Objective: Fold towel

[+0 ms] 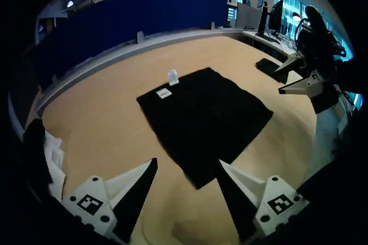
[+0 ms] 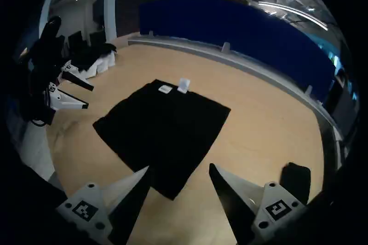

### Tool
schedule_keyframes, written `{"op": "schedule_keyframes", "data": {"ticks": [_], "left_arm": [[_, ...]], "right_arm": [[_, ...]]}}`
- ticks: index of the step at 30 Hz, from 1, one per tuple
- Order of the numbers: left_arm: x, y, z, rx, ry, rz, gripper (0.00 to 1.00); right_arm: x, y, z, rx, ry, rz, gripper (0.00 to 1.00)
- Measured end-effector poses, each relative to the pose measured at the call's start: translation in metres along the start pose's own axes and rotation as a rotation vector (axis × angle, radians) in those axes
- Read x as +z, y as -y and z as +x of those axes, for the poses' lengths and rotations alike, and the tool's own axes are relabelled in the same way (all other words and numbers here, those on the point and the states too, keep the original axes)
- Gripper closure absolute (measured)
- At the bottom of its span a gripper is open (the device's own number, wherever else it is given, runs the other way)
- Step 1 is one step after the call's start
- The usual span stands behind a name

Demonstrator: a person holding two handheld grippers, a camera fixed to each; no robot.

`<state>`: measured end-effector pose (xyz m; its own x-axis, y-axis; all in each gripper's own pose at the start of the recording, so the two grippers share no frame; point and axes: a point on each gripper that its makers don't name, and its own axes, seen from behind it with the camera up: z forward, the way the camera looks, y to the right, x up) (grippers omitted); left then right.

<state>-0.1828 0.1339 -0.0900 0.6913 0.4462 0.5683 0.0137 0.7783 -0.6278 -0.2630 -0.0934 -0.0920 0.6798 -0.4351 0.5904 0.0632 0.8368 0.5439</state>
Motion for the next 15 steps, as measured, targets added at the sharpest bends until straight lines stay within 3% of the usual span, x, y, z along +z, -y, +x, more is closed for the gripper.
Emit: {"op": "schedule_keyframes", "data": {"ticks": [9, 15], "left_arm": [[0.020, -0.021, -0.041, -0.028, 0.118, -0.062, 0.13], [0.029, -0.027, -0.053, -0.020, 0.156, -0.070, 0.16]], "right_arm": [[0.018, 0.014, -0.053, -0.017, 0.104, 0.033, 0.14], [0.025, 0.018, -0.071, 0.001, 0.142, 0.057, 0.31]]}}
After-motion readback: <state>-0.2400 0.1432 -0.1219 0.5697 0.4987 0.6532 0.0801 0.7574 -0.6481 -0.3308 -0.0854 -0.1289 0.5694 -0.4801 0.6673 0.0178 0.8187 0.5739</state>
